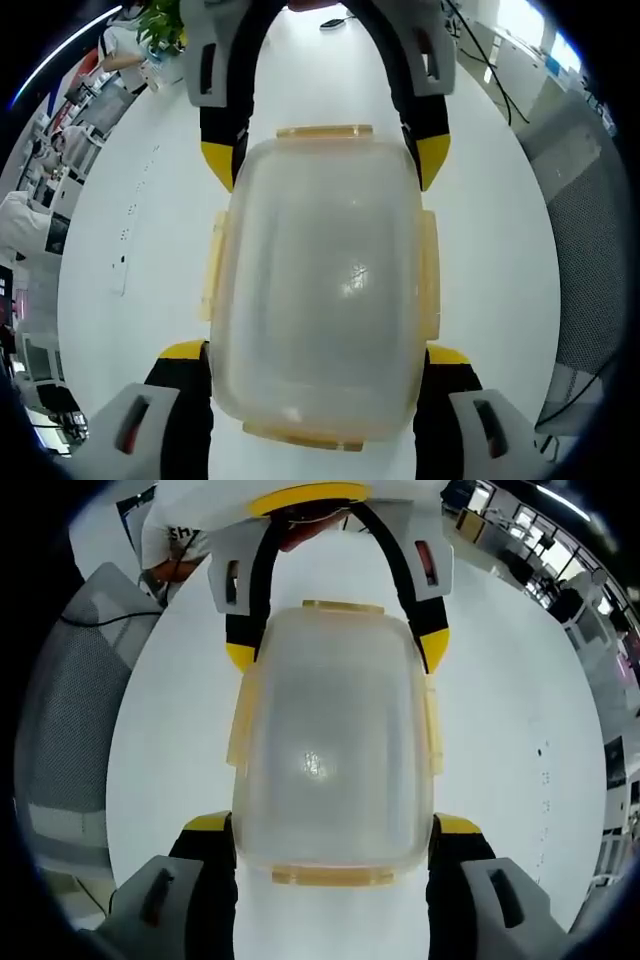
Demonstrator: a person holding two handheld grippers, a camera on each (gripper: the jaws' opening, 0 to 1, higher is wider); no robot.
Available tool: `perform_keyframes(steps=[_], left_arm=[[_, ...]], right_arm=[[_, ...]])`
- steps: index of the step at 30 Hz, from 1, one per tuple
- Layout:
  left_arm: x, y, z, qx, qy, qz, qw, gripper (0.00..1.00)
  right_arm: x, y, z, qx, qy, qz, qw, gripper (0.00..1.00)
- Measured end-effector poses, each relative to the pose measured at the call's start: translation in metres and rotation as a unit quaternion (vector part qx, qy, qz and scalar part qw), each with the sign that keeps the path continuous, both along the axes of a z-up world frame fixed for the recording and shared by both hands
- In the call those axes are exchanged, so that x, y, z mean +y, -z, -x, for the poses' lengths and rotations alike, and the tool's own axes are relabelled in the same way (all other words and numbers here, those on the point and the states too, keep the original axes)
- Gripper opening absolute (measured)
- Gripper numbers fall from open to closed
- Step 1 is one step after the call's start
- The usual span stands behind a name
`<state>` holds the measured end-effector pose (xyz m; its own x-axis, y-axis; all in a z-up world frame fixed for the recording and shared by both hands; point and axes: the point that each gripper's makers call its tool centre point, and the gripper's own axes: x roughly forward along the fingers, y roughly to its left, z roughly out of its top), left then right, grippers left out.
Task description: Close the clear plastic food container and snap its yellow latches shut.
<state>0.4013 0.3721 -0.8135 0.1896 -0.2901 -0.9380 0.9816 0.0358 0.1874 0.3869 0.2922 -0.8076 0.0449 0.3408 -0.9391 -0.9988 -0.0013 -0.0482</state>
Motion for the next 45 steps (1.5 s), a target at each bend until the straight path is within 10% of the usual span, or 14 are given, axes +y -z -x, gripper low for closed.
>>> perform_keyframes(steps=[13,21,27,39,45], left_arm=[[-0.002,-0.002,0.000,-0.006,0.013,0.020,0.9997,0.81],[-0.006,-0.007,-0.002,-0.033,-0.024,0.082,0.9958,0.82],[0.000,-0.015,-0.003,-0.048,-0.084,0.150,0.9841,0.83],[0.032,-0.006,0.017,-0.024,-0.262,0.271,0.9259,0.82],[0.035,0.004,0.033,-0.009,-0.296,0.289,0.9104,0.82]], right_arm=[[-0.011,0.008,0.003,0.003,0.008,0.025,0.9997,0.80],[-0.006,-0.003,-0.006,-0.022,0.082,-0.060,0.9946,0.84],[-0.006,-0.015,-0.005,-0.039,0.202,-0.165,0.9646,0.86],[-0.009,-0.013,0.016,-0.061,0.343,-0.257,0.9012,0.96],[-0.003,-0.011,0.025,-0.044,0.374,-0.289,0.8802,1.00]])
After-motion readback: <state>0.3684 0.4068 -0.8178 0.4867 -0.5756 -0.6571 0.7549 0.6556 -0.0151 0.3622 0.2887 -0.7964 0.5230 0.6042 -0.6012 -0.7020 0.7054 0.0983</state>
